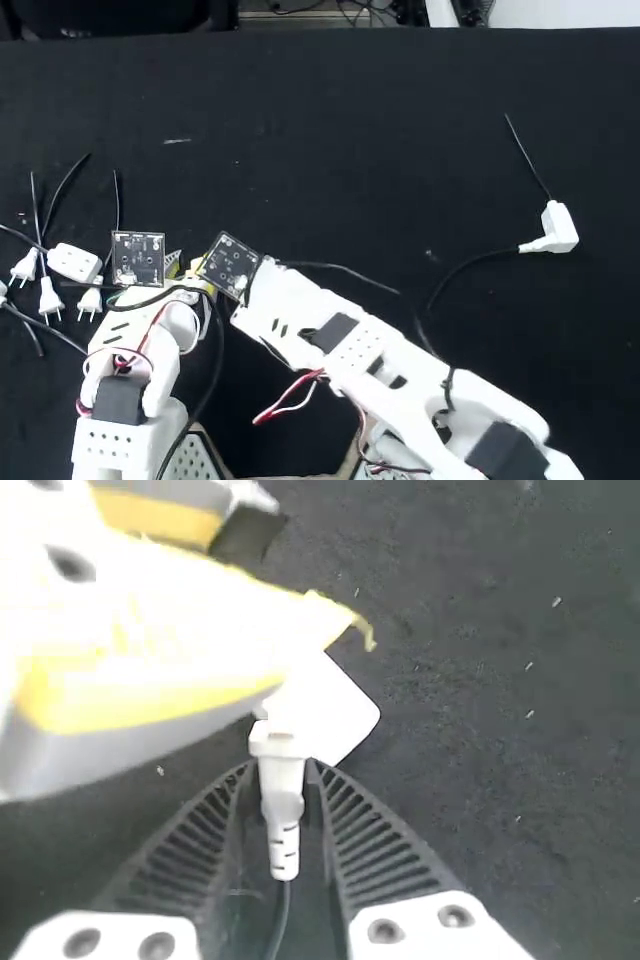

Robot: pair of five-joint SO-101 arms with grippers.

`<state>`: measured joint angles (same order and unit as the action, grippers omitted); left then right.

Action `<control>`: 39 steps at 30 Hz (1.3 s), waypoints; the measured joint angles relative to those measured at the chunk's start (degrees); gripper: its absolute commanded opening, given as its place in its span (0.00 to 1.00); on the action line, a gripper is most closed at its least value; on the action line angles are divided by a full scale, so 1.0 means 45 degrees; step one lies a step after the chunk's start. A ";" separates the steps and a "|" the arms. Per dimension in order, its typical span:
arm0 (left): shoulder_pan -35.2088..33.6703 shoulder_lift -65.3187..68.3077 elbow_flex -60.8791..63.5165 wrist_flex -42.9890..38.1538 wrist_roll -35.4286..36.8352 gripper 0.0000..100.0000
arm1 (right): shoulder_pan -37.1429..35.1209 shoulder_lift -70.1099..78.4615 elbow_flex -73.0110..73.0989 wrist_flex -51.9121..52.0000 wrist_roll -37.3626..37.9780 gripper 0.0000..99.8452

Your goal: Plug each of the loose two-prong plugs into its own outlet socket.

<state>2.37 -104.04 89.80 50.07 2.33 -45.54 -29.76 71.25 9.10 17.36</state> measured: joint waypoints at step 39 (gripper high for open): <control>0.0625 -0.0156 0.0234 -0.0488 -0.0586 0.15 | 0.0020 -0.6388 0.1875 0.2364 -0.1074 0.01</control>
<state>5.19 -104.75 90.86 47.87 -0.31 -45.45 -58.51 79.69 19.74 12.53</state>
